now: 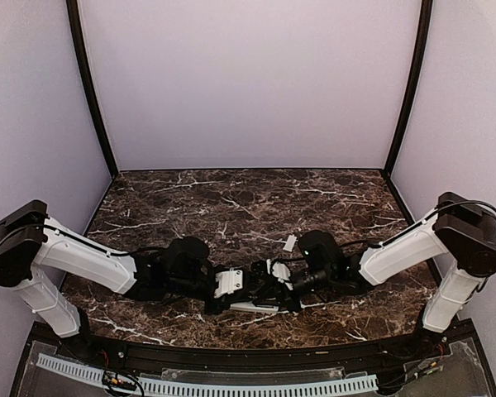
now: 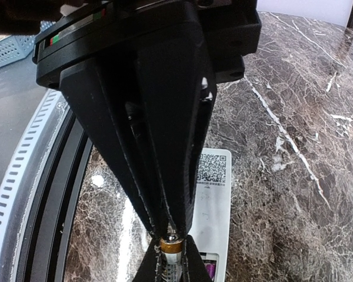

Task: Load the batteries into the remote control
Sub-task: Place the battery in the battery compartment, then adjust the remote control without the battery cover at the center of the board, then load the battery into the battery compartment.

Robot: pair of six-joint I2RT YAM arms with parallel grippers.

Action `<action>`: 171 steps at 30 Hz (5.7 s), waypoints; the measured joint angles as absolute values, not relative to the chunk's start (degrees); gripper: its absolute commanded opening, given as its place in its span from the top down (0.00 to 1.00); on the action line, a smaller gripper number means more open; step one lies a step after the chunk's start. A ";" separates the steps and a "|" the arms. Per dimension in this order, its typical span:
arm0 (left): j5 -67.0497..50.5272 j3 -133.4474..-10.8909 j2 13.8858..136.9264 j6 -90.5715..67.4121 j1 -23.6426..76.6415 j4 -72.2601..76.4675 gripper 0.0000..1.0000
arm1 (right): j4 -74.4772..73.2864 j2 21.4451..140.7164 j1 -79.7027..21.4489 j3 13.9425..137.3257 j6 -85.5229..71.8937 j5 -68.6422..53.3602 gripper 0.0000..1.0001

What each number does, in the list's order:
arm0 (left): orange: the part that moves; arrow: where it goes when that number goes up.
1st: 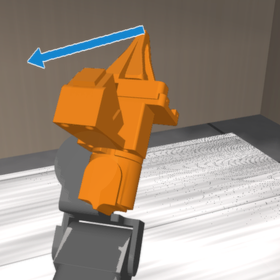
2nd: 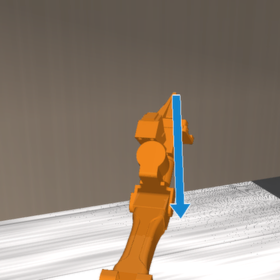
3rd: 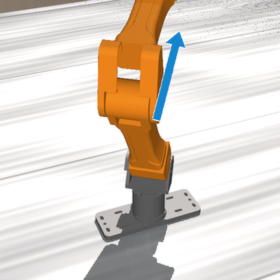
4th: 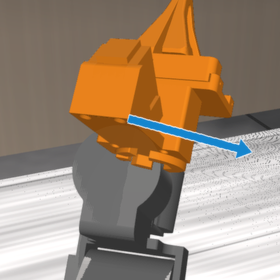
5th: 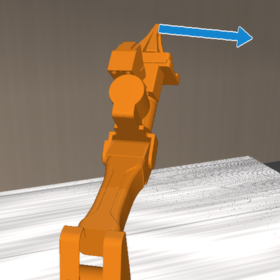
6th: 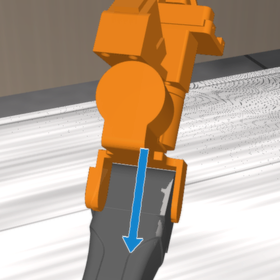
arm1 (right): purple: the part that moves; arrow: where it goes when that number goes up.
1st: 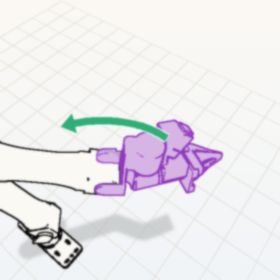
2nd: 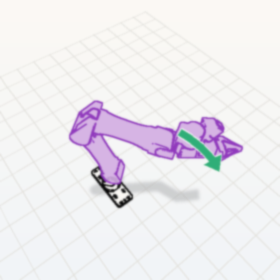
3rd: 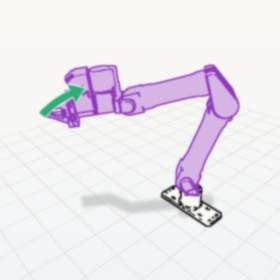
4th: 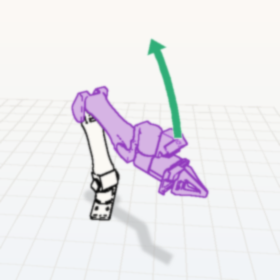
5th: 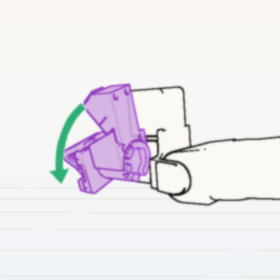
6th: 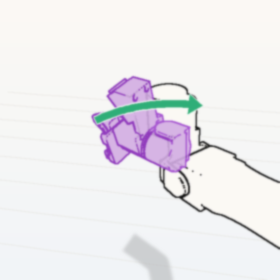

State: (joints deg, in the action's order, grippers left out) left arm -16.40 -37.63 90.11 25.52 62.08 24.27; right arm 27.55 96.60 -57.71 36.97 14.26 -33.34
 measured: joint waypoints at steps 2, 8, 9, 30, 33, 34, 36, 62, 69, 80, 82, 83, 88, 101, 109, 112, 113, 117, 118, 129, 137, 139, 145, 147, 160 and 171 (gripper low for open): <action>-15.90 -37.63 90.04 25.52 62.08 24.03 0.91 | 27.94 96.88 -57.71 36.97 13.39 -33.21 1.00; -13.76 -37.34 88.97 25.87 62.08 22.17 0.61 | 32.67 100.22 -57.69 36.77 10.37 -33.39 1.00; -13.45 -37.26 88.38 25.85 62.08 21.58 0.57 | 33.69 100.82 -57.69 36.45 9.91 -33.34 1.00; -19.94 -44.53 90.91 33.19 55.18 1.08 0.38 | 40.77 102.87 -56.21 32.21 9.17 -31.44 1.00; -20.58 -46.30 93.03 34.87 55.18 -0.89 0.39 | 40.73 103.74 -56.21 32.21 9.58 -31.44 1.00; -20.60 -46.87 93.73 35.40 55.18 -1.61 0.39 | 40.97 104.01 -56.21 32.21 9.76 -31.64 1.00; -20.53 -48.14 95.09 36.53 55.18 -3.40 0.40 | 41.08 104.05 -56.21 32.23 10.28 -31.70 1.00; -19.11 -49.52 93.51 40.23 55.13 -8.93 0.40 | 36.05 104.33 -56.21 35.09 13.26 -33.01 0.70; -19.53 -49.52 93.51 40.10 55.13 -8.93 0.40 | 33.69 103.11 -56.21 35.35 13.28 -33.15 0.70; -19.29 -49.52 93.51 40.66 55.13 -9.37 0.39 | 28.84 99.66 -56.21 36.10 13.02 -33.12 0.68; -18.63 -49.52 93.51 41.25 55.13 -10.02 0.40 | 27.75 98.02 -56.21 36.56 12.32 -32.80 0.64; -18.09 -49.52 93.51 41.63 55.13 -10.46 0.40 | 26.87 96.75 -56.18 36.97 11.46 -32.25 0.63; -16.16 -49.43 93.51 43.07 55.11 -12.10 0.39 | 25.12 88.88 -55.27 39.05 6.48 -26.94 0.54; -15.33 -50.92 96.88 42.96 55.00 -14.35 0.47 | 23.40 66.48 -50.83 37.17 -11.49 -1.02 0.06; -16.03 -55.05 99.81 40.56 55.42 -17.87 0.55 | 0.91 68.64 -50.19 48.29 -22.24 2.90 0.12; -15.77 -55.86 100.53 38.41 56.10 -18.55 0.59 | -9.74 69.84 -50.19 49.87 -28.95 4.93 0.19; -15.70 -56.21 100.88 37.54 56.29 -18.87 0.60 | -12.95 70.67 -50.19 50.39 -31.11 5.15 0.20; -14.57 -57.54 101.67 33.78 57.25 -20.16 0.61 | -22.48 75.33 -50.19 51.75 -38.48 3.90 0.24; -14.11 -57.76 101.78 32.67 57.56 -20.34 0.60 | -24.08 76.49 -50.24 51.75 -39.92 2.83 0.23; -13.04 -58.43 102.06 24.05 60.25 -20.23 0.48 | -27.86 84.16 -54.11 52.03 -46.22 -5.50 0.04; -11.77 -56.88 99.33 20.05 60.29 -21.12 0.46 | -26.61 91.83 -56.42 56.01 -45.93 -9.54 0.06; -11.25 -56.82 98.54 19.40 60.29 -21.76 0.46 | -26.04 93.36 -56.49 57.10 -45.54 -10.68 0.07; -8.99 -55.00 95.37 18.55 60.29 -23.07 0.46 | -24.29 97.54 -58.24 58.67 -44.82 -13.76 0.08; -8.25 -54.43 94.28 18.37 60.29 -23.62 0.46 | -24.32 98.59 -58.81 59.20 -44.69 -14.17 0.09; -4.93 -53.84 93.43 18.33 60.29 -24.60 0.47 | -24.62 102.54 -60.07 61.93 -44.58 -13.08 0.25; -4.58 -53.84 94.43 18.37 60.29 -25.45 0.47 | -24.69 103.31 -60.23 62.41 -44.93 -11.70 0.34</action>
State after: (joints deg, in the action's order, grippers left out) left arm -4.58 -53.84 94.43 18.37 60.29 -25.45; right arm -24.69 103.31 -60.23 62.41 -44.93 -11.70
